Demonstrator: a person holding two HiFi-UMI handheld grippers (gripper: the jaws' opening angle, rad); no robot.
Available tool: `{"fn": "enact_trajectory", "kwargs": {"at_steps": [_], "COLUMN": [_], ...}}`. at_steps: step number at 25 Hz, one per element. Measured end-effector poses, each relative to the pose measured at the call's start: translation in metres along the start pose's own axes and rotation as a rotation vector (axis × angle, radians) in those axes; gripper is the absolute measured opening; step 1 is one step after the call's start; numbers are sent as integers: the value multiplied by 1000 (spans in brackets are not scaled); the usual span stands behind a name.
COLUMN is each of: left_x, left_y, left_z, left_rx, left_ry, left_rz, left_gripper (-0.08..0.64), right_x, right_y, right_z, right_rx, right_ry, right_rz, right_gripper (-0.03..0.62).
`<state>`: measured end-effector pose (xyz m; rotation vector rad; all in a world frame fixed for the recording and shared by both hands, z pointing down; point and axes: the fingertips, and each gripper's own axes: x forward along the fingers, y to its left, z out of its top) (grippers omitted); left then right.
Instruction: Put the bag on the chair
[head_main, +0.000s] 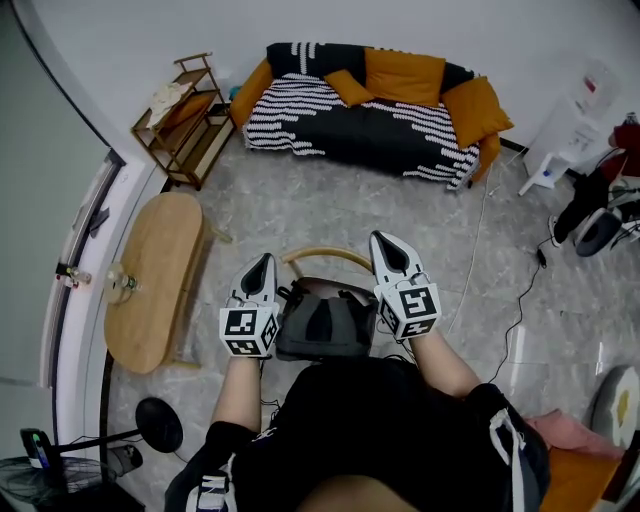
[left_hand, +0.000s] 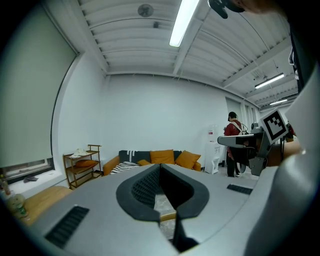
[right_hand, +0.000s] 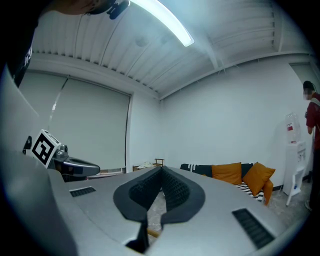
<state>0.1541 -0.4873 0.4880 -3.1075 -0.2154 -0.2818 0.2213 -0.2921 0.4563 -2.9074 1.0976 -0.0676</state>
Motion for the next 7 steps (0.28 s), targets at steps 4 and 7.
{"fn": "enact_trajectory", "kwargs": {"at_steps": [4,7], "left_x": [1,0], "left_y": [4,5], "left_z": [-2,-4], "left_rx": [1,6], "left_ry": [13,19], "left_rz": [12,21], "left_gripper": [21,21], "right_x": [2,1], "right_y": [0,1], "right_z": [1,-1], "right_rx": [9,15], "right_ry": [-7,-7], "right_rz": [10,22], "right_gripper": [14,14]}}
